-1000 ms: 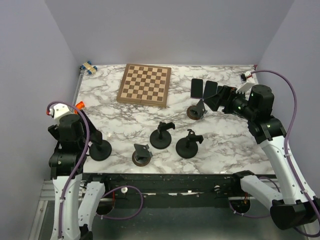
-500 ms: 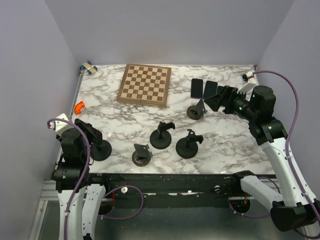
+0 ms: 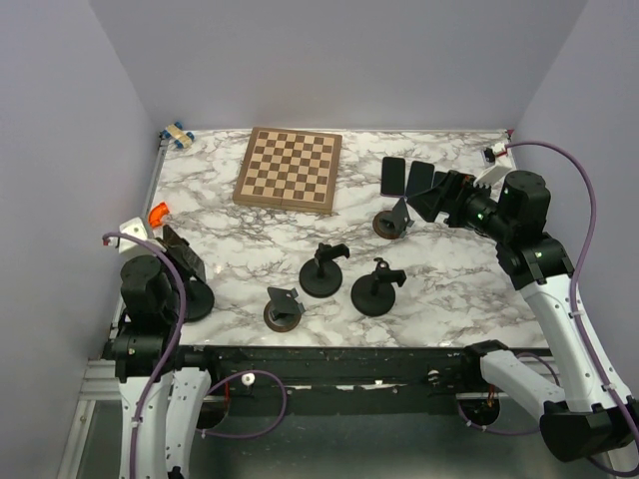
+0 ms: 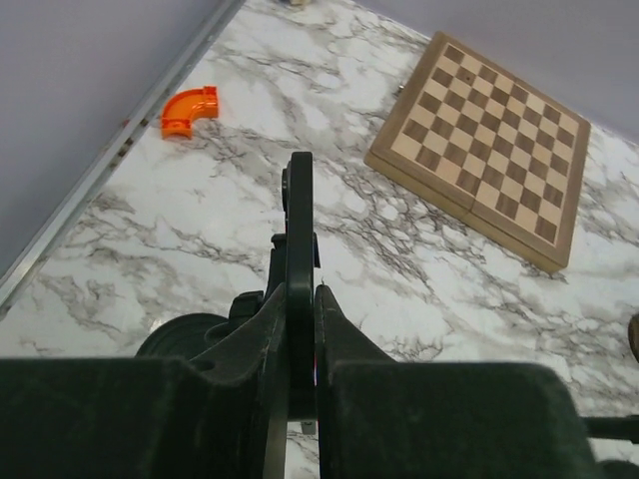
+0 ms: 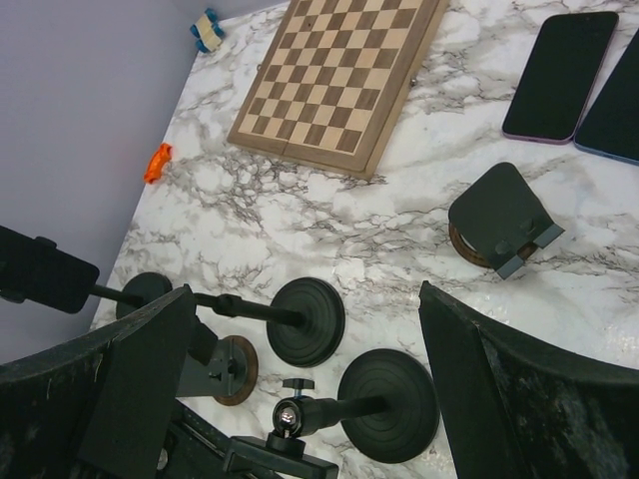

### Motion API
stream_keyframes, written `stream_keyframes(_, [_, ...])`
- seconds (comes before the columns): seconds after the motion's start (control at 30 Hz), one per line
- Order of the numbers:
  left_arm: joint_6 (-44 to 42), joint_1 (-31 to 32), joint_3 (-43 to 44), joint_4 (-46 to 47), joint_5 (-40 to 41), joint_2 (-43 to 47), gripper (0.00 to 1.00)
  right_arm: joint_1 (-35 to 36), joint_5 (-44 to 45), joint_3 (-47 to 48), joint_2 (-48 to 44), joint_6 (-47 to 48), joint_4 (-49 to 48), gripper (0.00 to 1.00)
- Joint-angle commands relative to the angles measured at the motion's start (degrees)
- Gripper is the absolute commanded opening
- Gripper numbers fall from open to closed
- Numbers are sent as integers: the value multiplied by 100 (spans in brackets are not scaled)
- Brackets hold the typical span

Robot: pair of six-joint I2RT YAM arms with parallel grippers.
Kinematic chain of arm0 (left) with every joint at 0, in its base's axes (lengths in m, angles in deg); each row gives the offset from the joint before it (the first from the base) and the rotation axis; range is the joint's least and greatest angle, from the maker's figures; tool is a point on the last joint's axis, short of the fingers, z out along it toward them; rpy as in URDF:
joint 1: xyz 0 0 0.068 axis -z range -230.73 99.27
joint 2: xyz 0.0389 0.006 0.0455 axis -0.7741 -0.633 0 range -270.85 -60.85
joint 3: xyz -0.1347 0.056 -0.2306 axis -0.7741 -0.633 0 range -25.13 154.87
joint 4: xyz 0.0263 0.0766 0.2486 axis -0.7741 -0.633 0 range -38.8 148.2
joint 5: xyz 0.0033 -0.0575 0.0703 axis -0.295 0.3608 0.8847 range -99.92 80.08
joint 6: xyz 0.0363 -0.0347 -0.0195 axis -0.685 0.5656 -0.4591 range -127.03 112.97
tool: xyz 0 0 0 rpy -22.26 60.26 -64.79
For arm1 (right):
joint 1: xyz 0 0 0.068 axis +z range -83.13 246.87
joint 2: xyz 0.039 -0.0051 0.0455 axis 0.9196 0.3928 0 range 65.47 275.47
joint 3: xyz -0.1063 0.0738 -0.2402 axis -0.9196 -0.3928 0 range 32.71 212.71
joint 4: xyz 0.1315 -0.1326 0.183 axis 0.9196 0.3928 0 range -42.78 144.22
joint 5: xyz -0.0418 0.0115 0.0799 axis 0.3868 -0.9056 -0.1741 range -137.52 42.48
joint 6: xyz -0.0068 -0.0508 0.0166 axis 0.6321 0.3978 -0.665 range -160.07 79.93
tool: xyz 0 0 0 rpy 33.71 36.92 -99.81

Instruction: Remove the phone from the phone stand

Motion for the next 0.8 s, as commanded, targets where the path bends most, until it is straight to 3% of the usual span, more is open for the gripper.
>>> stream_keyframes(0.0, [-447, -27, -15, 978, -1786, -90, 7, -13, -122, 1, 24, -94, -3, 100])
stream_keyframes(0.2, [-593, -27, 4, 1958, -3674, -501, 3, -13, -131, 17, 46, -123, 44, 100])
stream_keyframes(0.37, [-820, -18, 354, 2449, -5442, -1562, 3, -13, -135, 161, 51, -133, 178, 100])
stream_keyframes(0.47, [-829, -14, 610, 2580, -5879, -2148, 2, -15, -146, 237, 74, -163, 225, 100])
stream_keyframes(0.63, [-445, 51, 709, 3604, -6548, -2836, 3, -14, -550, 319, 276, -271, 180, 100])
stream_keyframes(0.77, [-700, 378, 904, 3937, -6459, -3270, 3, -4, -706, 467, 465, -327, 266, 100])
